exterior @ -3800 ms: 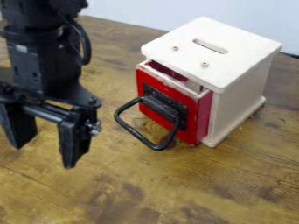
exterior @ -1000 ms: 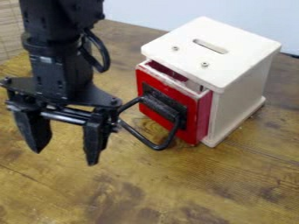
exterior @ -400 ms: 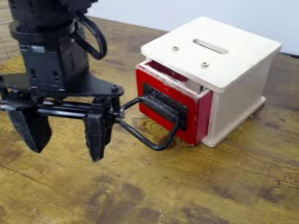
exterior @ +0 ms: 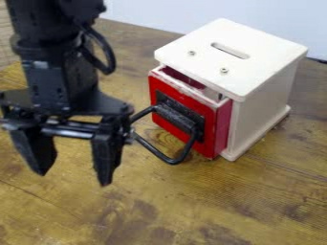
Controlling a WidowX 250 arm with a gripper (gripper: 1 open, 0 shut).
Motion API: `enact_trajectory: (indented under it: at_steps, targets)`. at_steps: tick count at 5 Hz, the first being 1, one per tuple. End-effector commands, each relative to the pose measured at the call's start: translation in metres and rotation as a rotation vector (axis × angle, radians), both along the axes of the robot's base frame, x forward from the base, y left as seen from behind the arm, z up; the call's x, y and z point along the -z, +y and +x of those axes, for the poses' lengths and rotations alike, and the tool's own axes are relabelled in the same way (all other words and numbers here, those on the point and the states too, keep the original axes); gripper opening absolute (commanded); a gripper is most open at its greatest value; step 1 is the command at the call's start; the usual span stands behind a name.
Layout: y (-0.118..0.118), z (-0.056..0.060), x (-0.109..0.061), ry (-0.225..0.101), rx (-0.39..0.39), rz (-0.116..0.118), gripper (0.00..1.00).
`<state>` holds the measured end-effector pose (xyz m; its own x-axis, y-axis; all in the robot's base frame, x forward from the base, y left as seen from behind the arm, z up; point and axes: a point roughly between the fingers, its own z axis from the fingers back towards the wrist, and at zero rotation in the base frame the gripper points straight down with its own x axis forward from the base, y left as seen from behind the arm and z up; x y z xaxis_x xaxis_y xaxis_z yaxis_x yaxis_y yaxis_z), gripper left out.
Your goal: Close the drawer
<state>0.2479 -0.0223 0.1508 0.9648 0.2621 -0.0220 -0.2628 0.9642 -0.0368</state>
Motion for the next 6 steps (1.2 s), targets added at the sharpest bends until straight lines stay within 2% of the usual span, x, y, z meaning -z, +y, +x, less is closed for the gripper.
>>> enact_trajectory:
  at_steps: [1, 2, 4, 6]
  targets:
    - [0.014, -0.001, -0.004, -0.057, -0.006, -0.005, 1.00]
    - [0.024, 0.001, 0.002, -0.052, -0.008, 0.001, 1.00]
    - [0.019, -0.005, -0.015, -0.033, -0.027, 0.012, 1.00]
    - [0.036, 0.003, -0.007, -0.020, 0.074, 0.023, 1.00]
